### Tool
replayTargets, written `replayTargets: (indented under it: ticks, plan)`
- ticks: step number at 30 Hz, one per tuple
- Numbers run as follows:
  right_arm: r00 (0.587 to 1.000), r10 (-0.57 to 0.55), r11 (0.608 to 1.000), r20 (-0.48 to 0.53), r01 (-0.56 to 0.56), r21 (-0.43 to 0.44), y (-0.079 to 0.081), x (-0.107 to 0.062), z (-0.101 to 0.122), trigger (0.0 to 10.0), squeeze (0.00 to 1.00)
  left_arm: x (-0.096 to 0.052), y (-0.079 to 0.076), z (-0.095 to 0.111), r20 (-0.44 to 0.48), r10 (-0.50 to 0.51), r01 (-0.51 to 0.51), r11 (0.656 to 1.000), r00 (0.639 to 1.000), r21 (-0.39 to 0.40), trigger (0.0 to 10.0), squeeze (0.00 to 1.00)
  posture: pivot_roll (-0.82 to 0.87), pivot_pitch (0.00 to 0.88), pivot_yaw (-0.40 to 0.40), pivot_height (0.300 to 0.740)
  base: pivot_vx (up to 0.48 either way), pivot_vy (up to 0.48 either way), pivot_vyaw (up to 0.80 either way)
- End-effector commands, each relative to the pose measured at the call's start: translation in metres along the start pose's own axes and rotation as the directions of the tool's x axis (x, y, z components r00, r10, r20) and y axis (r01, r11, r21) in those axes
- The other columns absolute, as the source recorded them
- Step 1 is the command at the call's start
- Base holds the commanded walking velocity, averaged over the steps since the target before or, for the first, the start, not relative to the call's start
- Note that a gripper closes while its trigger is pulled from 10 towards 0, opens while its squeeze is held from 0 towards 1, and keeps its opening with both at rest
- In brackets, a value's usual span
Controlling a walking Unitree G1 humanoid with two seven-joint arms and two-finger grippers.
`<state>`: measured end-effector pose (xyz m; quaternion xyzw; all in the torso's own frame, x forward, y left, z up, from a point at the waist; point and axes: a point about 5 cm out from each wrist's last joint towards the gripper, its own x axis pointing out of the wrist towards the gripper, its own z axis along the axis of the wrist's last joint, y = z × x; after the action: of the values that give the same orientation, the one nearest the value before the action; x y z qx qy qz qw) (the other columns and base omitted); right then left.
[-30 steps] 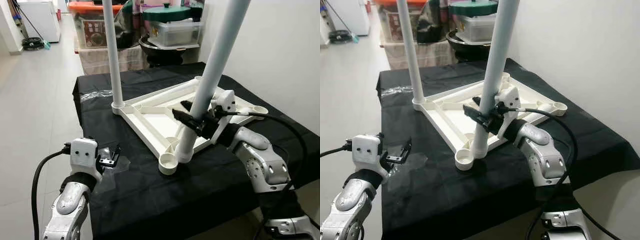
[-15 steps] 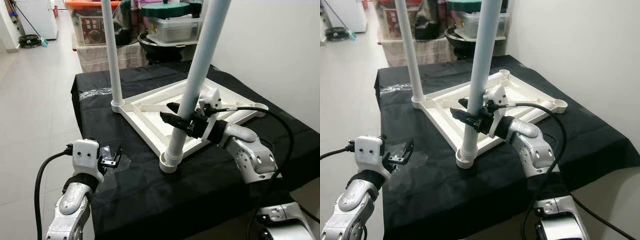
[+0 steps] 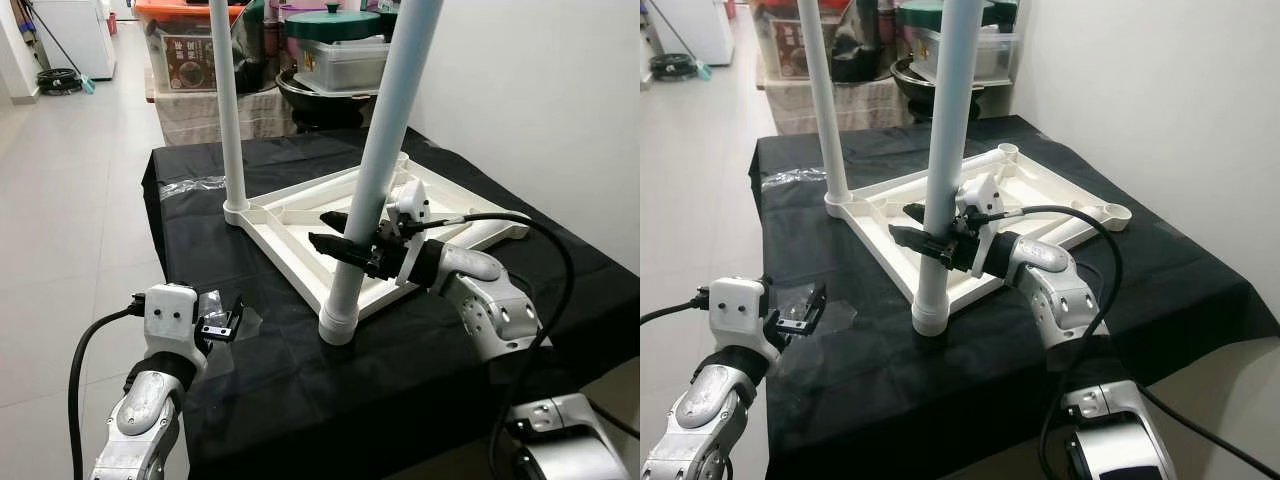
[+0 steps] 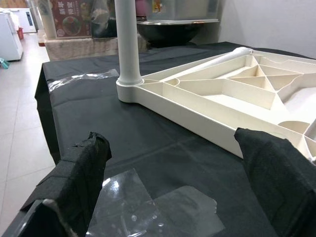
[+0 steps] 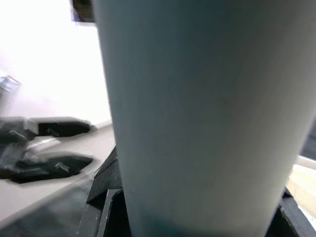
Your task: Building children table
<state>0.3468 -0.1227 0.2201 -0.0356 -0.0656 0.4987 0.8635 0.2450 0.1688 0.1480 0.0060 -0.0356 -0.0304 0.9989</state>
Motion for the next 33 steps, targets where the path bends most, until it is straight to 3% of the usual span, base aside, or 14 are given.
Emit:
replayTargets:
  ticks: [1, 9, 23, 33]
  plan:
    - [0.999, -0.036, 0.999, -0.024, 0.036, -0.010, -0.006, -0.002, -0.004, 10.0, 0.00, 0.001, 0.000, -0.001, -0.009, -0.004, 0.004, 1.000, 1.000, -0.009, 10.0, 0.00, 0.09, 0.000, -0.089, 0.740, 0.000, 0.000, 0.00]
    - [0.999, -0.043, 0.999, -0.018, 0.043, -0.017, -0.007, -0.004, -0.005, 10.0, 0.00, 0.001, -0.002, -0.002, -0.008, -0.013, 0.013, 1.000, 1.000, -0.012, 10.0, 0.00, 0.08, 0.000, -0.087, 0.740, 0.000, 0.000, 0.00]
    - [0.994, 0.103, 0.994, -0.036, -0.102, 0.026, 0.027, -0.004, -0.021, 10.0, 0.00, 0.003, -0.001, -0.004, -0.019, -0.019, 0.019, 1.000, 1.000, -0.015, 10.0, 0.00, 0.07, 0.000, -0.081, 0.740, 0.000, 0.000, 0.00]
    - [0.982, 0.169, 0.984, -0.079, -0.163, 0.078, 0.035, -0.009, -0.027, 10.0, 0.00, 0.004, -0.001, -0.006, -0.024, -0.014, 0.014, 0.999, 1.000, -0.033, 10.0, 0.00, 0.07, 0.000, -0.086, 0.740, 0.000, 0.000, 0.00]
